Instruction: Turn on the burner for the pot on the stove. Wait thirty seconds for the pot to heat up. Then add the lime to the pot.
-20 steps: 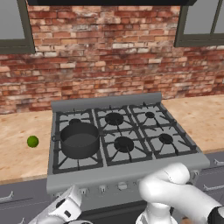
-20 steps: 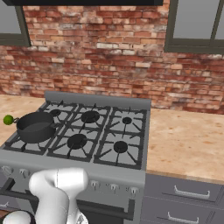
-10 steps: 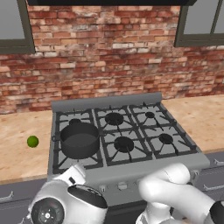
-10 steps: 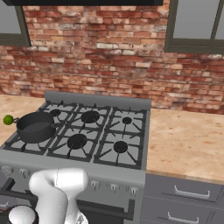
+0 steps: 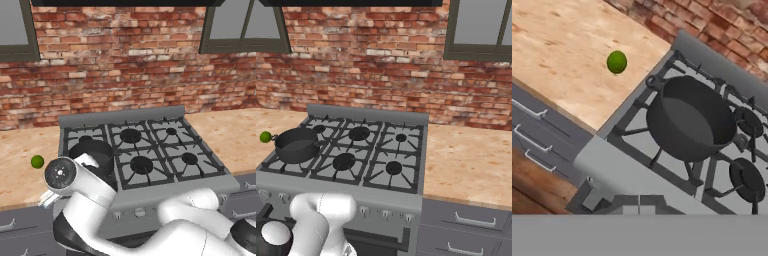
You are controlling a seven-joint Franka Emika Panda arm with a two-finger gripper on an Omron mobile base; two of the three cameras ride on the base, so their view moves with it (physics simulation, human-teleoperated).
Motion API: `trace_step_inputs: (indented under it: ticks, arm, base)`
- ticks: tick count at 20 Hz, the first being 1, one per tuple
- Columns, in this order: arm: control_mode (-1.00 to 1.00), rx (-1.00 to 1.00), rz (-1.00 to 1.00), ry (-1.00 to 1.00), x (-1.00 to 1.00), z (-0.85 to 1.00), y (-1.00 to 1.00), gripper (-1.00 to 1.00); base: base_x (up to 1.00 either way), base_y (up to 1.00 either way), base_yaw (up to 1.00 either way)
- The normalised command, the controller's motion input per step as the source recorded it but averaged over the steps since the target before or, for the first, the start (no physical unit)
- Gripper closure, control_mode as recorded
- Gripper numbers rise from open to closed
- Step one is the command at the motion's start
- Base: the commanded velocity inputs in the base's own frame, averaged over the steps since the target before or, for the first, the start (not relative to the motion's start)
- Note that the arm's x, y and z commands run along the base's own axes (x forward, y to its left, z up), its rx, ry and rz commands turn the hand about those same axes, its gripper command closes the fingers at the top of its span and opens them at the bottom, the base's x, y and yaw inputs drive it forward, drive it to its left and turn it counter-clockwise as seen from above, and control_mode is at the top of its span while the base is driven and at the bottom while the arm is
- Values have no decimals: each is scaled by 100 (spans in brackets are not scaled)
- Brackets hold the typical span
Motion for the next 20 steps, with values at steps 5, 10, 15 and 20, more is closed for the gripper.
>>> trace_step_inputs:
  ticks: [5,10,15,20]
  arm:
    - [-100,0,-11,31,11,29,0,100]
    - [-100,0,-5,29,23,25,0,100]
    - [-100,0,-4,24,20,25,0,100]
    - [-100,0,-2,18,39,3,0,100]
  base:
    - [0,0,0]
    - [0,0,0]
    - [0,0,0]
    - [0,0,0]
